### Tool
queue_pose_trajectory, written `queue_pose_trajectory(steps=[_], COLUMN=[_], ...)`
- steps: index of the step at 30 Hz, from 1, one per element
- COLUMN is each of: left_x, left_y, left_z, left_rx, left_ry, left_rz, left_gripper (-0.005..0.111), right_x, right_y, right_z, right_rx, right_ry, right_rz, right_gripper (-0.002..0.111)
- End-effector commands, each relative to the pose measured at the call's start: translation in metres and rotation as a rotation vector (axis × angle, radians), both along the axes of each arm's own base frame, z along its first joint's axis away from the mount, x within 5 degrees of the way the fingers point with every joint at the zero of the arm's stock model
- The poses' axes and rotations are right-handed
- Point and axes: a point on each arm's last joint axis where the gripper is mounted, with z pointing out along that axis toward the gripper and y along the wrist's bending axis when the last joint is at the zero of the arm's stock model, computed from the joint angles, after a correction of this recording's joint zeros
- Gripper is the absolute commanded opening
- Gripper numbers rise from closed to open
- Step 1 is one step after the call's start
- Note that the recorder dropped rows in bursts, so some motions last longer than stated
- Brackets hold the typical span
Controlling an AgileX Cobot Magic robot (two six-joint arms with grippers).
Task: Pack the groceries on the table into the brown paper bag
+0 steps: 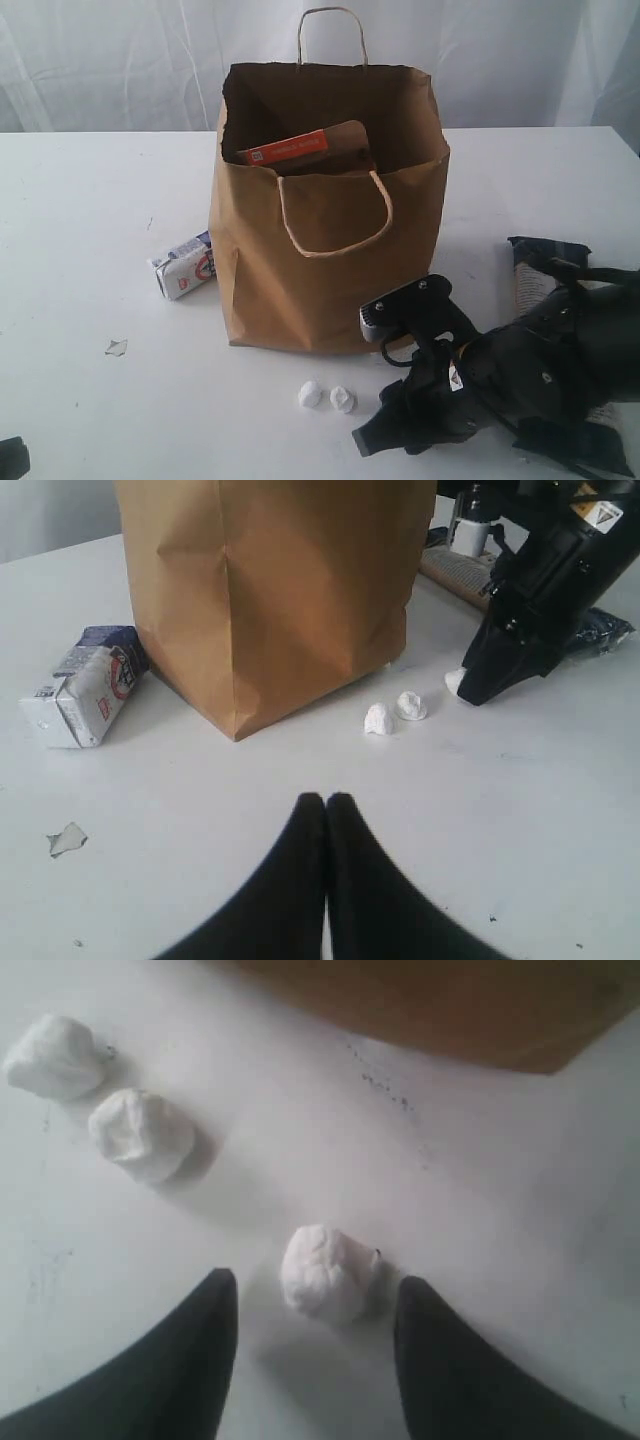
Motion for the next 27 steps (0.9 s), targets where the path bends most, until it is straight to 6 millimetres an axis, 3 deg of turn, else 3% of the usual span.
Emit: queue_pose_trajectory(steps=[1, 10, 14, 20, 27], left_x=[0.000, 0.000, 0.000, 0.000, 0.000], left_y=[0.000, 0.000, 0.000, 0.000, 0.000], left_z=[0.000, 0.000, 0.000, 0.000, 0.000], left_rx=[-0.006, -0.006, -0.006, -0.006, -0.006], left_ry=[0.001, 0.001, 0.001, 0.001, 0.001], left_rz=[-0.006, -0.006, -0.006, -0.006, -0.006], left_gripper=[0.000, 0.000, 0.000, 0.000, 0.000], right_x=[0.004, 0.006, 0.002, -0.013, -0.047], right_y=[0.003, 0.004, 0.001, -0.010, -0.037], right_z=[-0.003, 0.009, 0.023, 0.073, 0.136], right_rx=[0.003, 0.035, 0.054, 0.137, 0.263], right_ry=[-0.011, -0.043, -0.056, -0.152, -0.301], right_rz=[0.006, -0.003, -0.010, -0.006, 0.001], right_gripper=[0.037, 0.000, 0.000, 0.000, 0.000])
